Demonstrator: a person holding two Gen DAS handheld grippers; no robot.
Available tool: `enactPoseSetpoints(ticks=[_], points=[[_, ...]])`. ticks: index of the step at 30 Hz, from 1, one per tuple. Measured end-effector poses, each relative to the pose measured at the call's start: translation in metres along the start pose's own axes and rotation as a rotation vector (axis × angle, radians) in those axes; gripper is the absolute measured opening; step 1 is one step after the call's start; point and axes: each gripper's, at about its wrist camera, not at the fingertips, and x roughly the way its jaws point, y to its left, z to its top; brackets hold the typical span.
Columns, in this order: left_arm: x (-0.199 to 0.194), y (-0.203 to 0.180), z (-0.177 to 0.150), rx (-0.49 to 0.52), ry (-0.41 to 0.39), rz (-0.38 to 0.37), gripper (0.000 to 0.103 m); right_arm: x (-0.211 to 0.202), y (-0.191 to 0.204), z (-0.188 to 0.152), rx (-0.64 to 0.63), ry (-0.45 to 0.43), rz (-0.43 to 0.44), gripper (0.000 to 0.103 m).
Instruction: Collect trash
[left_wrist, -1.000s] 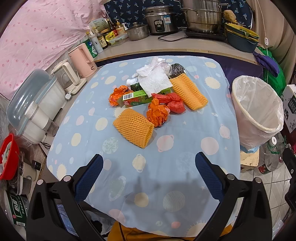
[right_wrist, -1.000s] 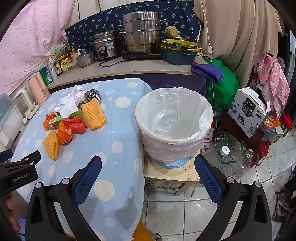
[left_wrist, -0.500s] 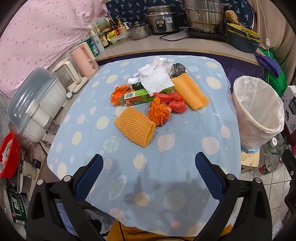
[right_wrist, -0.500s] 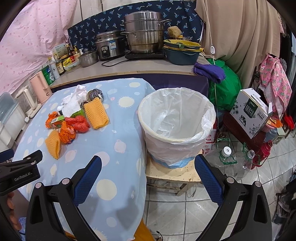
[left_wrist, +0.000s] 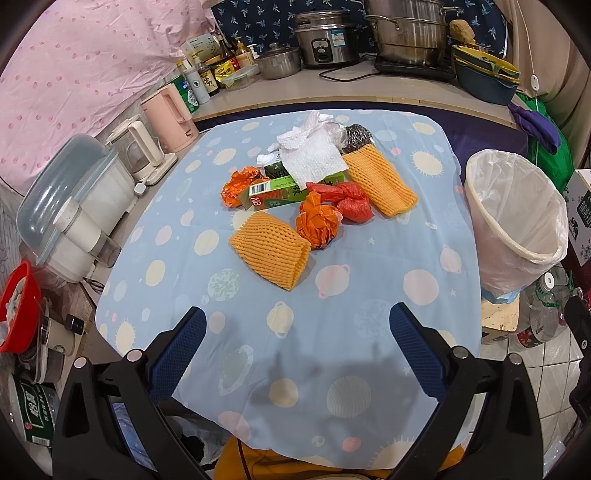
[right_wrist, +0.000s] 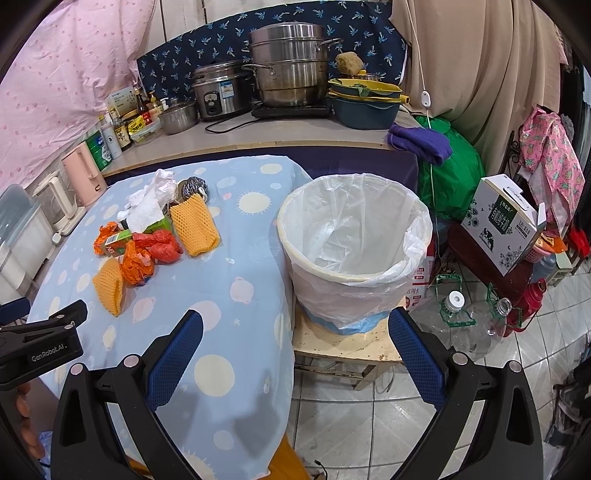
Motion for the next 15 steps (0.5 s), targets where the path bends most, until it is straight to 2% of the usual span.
enactPoseSetpoints(ticks=[15], points=[[0.0004,0.0029,-0.0029,-0.001,0.003,0.0,0.095,-0.0013,0.0002,-0.0011,0.003,0.0,0.001,0.096]])
